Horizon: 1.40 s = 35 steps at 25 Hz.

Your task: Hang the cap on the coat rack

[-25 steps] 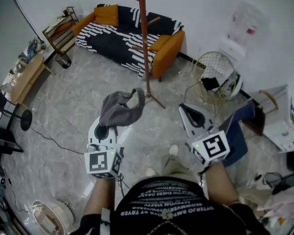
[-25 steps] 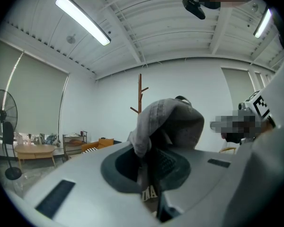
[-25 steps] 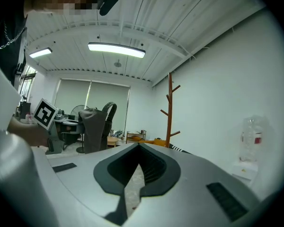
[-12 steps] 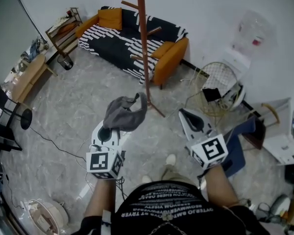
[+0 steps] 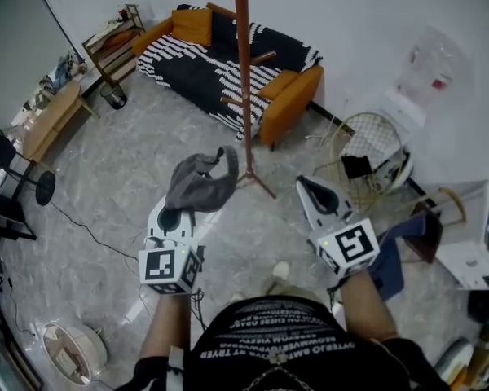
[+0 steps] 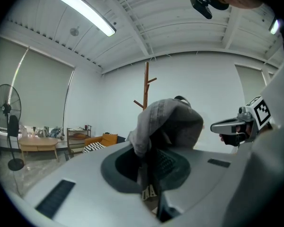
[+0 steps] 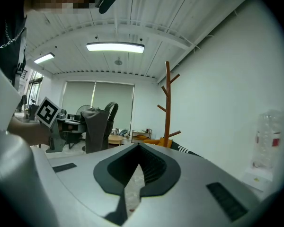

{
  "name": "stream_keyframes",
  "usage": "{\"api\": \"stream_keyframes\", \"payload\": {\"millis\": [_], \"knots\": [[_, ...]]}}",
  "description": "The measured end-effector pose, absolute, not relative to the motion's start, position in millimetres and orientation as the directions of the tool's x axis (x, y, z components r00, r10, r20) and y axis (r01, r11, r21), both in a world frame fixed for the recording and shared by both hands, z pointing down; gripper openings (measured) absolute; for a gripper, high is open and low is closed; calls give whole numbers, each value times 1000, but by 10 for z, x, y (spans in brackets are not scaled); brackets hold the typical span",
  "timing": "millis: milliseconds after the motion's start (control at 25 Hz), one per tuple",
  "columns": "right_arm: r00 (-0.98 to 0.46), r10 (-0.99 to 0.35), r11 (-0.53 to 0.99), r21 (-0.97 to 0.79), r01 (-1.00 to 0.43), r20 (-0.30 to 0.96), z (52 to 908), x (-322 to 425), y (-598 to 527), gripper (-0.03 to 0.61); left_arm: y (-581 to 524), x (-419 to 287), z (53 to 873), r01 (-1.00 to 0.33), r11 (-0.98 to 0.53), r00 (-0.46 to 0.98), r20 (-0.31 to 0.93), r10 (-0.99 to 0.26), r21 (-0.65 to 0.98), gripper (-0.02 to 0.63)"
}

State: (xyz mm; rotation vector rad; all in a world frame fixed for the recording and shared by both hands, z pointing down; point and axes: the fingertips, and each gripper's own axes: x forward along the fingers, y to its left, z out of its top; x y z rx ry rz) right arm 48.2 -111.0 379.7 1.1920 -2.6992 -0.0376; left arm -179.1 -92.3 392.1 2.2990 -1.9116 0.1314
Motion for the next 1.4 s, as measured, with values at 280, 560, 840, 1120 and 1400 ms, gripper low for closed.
{"api": "stream_keyframes", "payload": {"millis": [280, 560, 840, 1120, 1400], "knots": [[-681, -715, 697, 94, -711, 157, 3749, 619, -1365, 4, -1111, -1675, 3895, -987, -139, 150, 176, -973, 75, 20], [-704, -694, 719, 94, -689, 149, 3714, 867, -1545, 3, -1204, -1504, 3886, -991, -114, 124, 176, -977, 69, 20], [-733, -672, 741, 110, -663, 111, 3695, 1197, -1737, 3, -1280, -1234, 3813, -998, -39, 47, 181, -982, 49, 20], [-740, -662, 750, 99, -654, 117, 3793, 1320, -1792, 3, -1233, -1135, 3953, -999, -25, 34, 206, -978, 42, 20], [-746, -657, 754, 87, -651, 112, 3840, 1373, -1828, 3, -1279, -1013, 3923, -999, -30, 35, 208, -978, 24, 20]]}}
